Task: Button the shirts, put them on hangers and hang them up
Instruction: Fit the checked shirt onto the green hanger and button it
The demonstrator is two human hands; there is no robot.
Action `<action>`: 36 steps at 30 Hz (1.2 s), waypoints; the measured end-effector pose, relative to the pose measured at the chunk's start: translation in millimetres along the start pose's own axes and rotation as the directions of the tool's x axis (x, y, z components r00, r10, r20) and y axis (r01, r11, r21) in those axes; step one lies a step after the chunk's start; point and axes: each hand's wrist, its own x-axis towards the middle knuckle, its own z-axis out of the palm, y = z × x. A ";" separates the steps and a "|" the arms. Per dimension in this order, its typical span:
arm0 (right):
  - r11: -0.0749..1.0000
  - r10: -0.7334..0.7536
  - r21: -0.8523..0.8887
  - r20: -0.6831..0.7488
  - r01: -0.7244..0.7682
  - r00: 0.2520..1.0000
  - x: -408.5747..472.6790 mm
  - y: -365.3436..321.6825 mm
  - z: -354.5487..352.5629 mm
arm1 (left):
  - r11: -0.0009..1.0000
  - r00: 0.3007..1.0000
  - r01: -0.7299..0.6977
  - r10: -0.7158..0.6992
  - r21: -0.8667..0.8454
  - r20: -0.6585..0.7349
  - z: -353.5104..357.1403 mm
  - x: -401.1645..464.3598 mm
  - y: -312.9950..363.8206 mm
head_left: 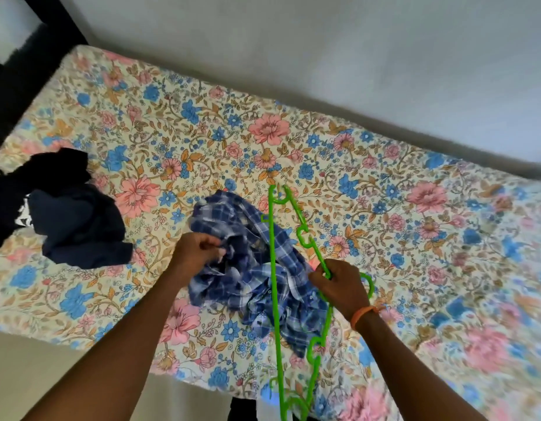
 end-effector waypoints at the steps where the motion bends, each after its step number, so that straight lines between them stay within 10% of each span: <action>1: 0.999 -0.035 0.007 -0.008 0.035 0.999 -11.6 -11.3 -17.4 | 0.999 0.995 -0.042 0.042 -0.001 0.092 -4.8 -15.9 26.2; 12: 0.922 -0.310 0.074 -0.446 0.380 0.839 -133.1 -111.4 -184.9 | 0.742 0.743 -0.645 0.552 0.184 0.377 12.3 -193.4 282.5; 23: 0.895 -0.116 0.280 -0.604 0.346 0.789 -214.4 -127.5 -290.9 | 0.505 0.465 -0.862 0.823 -0.045 0.327 50.9 -296.9 380.8; 29: 0.837 -0.036 0.373 -0.693 0.401 0.720 -238.6 -141.3 -338.9 | 0.433 0.475 -0.866 0.868 0.252 0.141 80.9 -298.5 361.0; 36: 0.680 0.060 0.558 -0.688 0.474 0.724 -261.4 -153.2 -368.2 | 0.701 0.702 -0.699 0.711 0.139 -0.054 111.1 -296.5 346.5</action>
